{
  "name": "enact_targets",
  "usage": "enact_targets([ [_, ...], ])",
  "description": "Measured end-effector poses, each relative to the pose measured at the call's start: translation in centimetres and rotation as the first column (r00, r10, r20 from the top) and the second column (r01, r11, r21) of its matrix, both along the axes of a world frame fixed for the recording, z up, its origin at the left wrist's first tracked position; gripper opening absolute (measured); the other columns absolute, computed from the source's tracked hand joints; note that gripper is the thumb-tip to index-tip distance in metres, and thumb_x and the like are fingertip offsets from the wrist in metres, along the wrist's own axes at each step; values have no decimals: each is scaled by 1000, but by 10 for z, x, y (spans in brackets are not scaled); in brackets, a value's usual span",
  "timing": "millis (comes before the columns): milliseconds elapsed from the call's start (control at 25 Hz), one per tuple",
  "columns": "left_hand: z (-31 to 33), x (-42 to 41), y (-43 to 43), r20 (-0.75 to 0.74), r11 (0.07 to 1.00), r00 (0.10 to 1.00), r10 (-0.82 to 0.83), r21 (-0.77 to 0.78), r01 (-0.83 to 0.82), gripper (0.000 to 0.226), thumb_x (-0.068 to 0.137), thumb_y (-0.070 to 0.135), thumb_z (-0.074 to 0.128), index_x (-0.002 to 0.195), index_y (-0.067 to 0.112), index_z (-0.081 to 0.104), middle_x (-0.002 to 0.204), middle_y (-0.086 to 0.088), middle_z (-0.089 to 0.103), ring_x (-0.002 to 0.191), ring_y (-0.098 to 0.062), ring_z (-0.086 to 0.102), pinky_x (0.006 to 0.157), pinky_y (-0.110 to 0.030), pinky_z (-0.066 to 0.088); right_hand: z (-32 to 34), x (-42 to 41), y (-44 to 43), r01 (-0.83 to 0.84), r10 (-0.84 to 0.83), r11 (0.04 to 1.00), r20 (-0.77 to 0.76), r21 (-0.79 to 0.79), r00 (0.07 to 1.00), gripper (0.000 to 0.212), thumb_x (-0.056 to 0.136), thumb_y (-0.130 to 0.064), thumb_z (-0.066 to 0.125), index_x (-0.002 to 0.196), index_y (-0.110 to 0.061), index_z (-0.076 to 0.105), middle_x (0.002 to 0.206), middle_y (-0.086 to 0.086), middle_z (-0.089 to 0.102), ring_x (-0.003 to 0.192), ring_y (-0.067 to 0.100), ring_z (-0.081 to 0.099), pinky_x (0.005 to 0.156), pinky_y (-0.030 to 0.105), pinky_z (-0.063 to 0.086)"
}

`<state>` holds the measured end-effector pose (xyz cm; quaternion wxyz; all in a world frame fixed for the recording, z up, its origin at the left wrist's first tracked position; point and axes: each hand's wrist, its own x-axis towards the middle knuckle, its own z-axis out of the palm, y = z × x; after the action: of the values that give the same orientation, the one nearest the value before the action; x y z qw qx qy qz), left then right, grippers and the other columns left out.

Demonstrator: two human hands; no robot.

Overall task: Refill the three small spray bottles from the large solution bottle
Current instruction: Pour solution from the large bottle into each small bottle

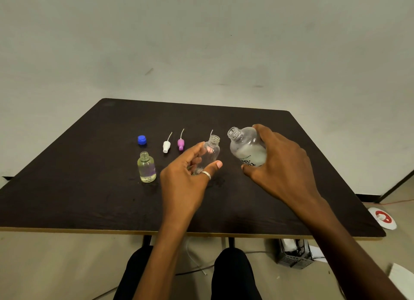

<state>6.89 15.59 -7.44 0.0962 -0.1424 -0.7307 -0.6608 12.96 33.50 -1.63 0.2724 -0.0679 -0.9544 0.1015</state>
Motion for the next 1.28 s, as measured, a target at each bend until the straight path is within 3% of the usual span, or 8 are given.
enact_targets([
  [160,-4,3,4,14,1000,1000,-13,10,13,59,74,27,86,126,37,62,109,26,66,103,10,63,86,-11,50,3,2,-2,44,-45,995,10,88,999,84,70,-43,81,142,-25,42,121,3,63,99,26,64,79,37,53],
  [360,-3,5,9,5,1000,1000,-13,0,13,60,74,25,86,126,39,60,108,25,65,100,16,61,81,-6,49,2,2,-1,58,-51,982,-44,180,998,89,65,-37,85,143,-23,44,117,5,65,95,27,64,73,38,53],
  [600,-6,4,12,3,999,999,-34,-23,34,62,75,26,85,132,30,62,117,19,66,103,11,61,83,-6,49,1,2,1,93,-74,962,-83,256,994,91,61,-34,87,141,-22,46,118,5,66,96,29,64,74,39,53],
  [760,-7,4,12,14,999,999,-34,-4,34,60,75,25,86,130,30,64,119,17,68,106,6,64,84,-8,50,0,2,0,99,-73,958,-104,268,992,91,60,-29,88,140,-21,47,117,5,66,98,30,63,77,41,53],
  [1280,-8,7,13,9,1000,1000,-28,6,28,59,73,25,87,128,30,64,106,28,64,97,16,62,78,-4,48,0,2,0,72,-40,962,-123,264,992,85,62,-17,85,138,-21,48,123,8,62,109,33,59,88,49,52],
])
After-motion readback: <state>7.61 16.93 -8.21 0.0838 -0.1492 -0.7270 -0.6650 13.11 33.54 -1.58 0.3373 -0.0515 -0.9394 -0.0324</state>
